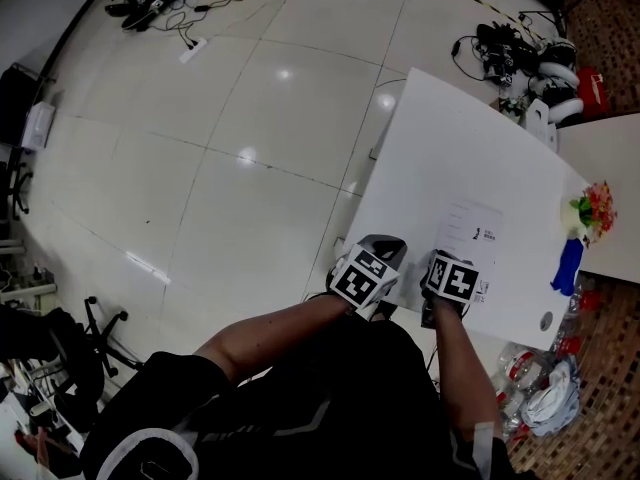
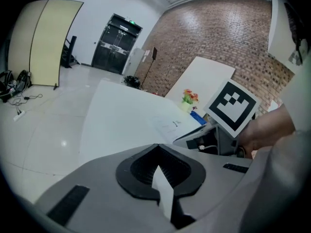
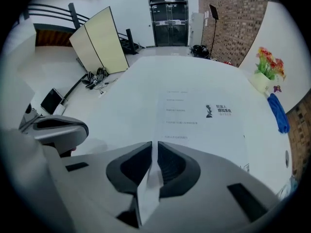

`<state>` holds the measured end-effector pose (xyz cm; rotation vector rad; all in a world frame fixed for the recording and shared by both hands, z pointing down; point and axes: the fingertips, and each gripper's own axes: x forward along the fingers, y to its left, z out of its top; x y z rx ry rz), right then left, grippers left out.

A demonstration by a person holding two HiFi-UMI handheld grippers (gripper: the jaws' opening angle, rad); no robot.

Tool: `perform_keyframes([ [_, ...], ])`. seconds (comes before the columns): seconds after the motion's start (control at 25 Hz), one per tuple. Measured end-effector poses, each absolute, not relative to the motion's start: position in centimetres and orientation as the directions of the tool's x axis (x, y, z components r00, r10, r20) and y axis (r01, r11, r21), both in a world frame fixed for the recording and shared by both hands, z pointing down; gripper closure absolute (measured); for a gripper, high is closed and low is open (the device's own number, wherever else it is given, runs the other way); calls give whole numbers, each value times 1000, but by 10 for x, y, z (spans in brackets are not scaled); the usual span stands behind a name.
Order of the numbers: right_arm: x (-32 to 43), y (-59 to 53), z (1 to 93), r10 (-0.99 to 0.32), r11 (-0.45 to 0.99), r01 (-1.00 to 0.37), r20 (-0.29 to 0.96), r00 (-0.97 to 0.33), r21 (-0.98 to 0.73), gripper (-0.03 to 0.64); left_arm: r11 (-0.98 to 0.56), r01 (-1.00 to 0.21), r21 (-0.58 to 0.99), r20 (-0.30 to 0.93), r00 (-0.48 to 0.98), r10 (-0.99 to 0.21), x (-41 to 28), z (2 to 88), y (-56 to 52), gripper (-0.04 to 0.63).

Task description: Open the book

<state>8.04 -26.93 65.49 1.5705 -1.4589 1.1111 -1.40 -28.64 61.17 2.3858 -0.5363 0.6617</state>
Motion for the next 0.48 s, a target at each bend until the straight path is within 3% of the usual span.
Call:
perform_keyframes([
  [0.32, 82, -269, 649, -406, -109, -992, 914, -14, -64, 606, -742, -512, 433, 563, 796, -221, -7, 612, -286, 600],
  [0.48, 81, -270, 640, -439, -124, -980, 894, -89, -159, 612, -736, -523, 429, 566, 791, -232, -11, 611, -293, 600],
])
